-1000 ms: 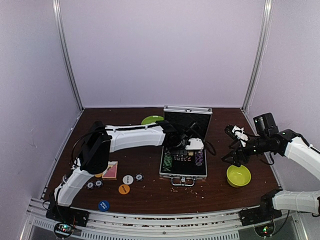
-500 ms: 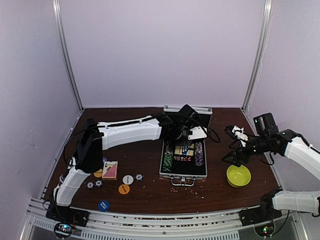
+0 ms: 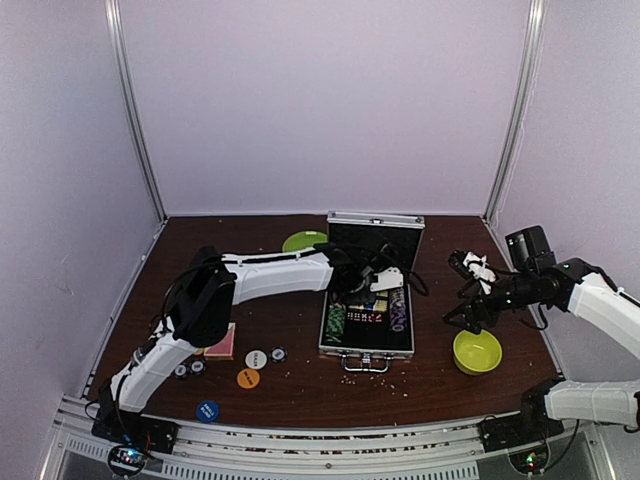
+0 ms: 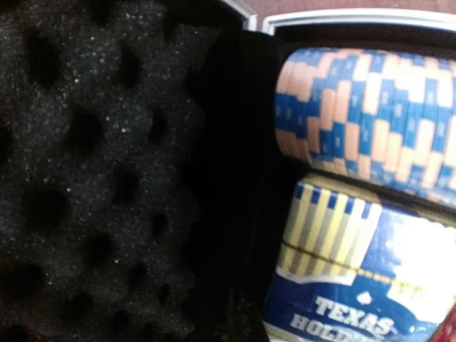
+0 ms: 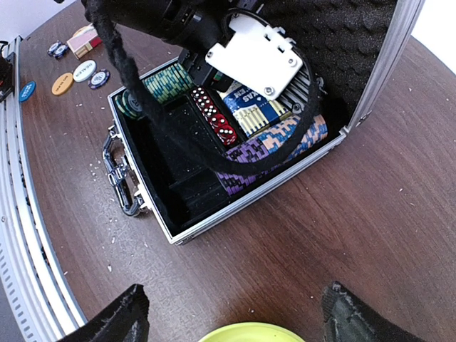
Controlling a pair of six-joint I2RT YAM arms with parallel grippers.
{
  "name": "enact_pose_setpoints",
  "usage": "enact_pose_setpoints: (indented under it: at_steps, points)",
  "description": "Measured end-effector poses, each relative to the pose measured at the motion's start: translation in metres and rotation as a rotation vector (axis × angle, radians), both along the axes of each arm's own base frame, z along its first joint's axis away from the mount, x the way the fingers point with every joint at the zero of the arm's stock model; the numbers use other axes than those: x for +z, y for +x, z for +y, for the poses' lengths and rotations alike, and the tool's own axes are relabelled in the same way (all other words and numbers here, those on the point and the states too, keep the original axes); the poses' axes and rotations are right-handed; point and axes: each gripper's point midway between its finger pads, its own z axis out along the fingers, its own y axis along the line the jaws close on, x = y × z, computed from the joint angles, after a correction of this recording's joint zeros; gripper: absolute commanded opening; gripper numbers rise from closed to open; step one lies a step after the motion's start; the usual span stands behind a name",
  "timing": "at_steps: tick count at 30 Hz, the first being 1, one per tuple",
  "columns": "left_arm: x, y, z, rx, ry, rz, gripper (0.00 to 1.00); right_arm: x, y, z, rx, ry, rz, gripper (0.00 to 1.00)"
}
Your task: Pack up texas hold em set
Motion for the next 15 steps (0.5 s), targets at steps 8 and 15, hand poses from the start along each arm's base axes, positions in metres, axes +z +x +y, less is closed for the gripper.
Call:
enact_pose_setpoints:
  at_steps: [8, 15]
  points:
    - [-0.0025, -0.0021, -0.0016, -0.001, -0.005, 0.009, 0.0, -0.0052, 0.0007, 0.0001, 0.008, -0.011, 0.013, 0.83]
    - [-0.0031, -0.005, -0.0043, -0.023, -0.023, 0.036, 0.0, -0.0064, 0.0007, 0.0002, 0.01, -0.013, 0.017, 0.83]
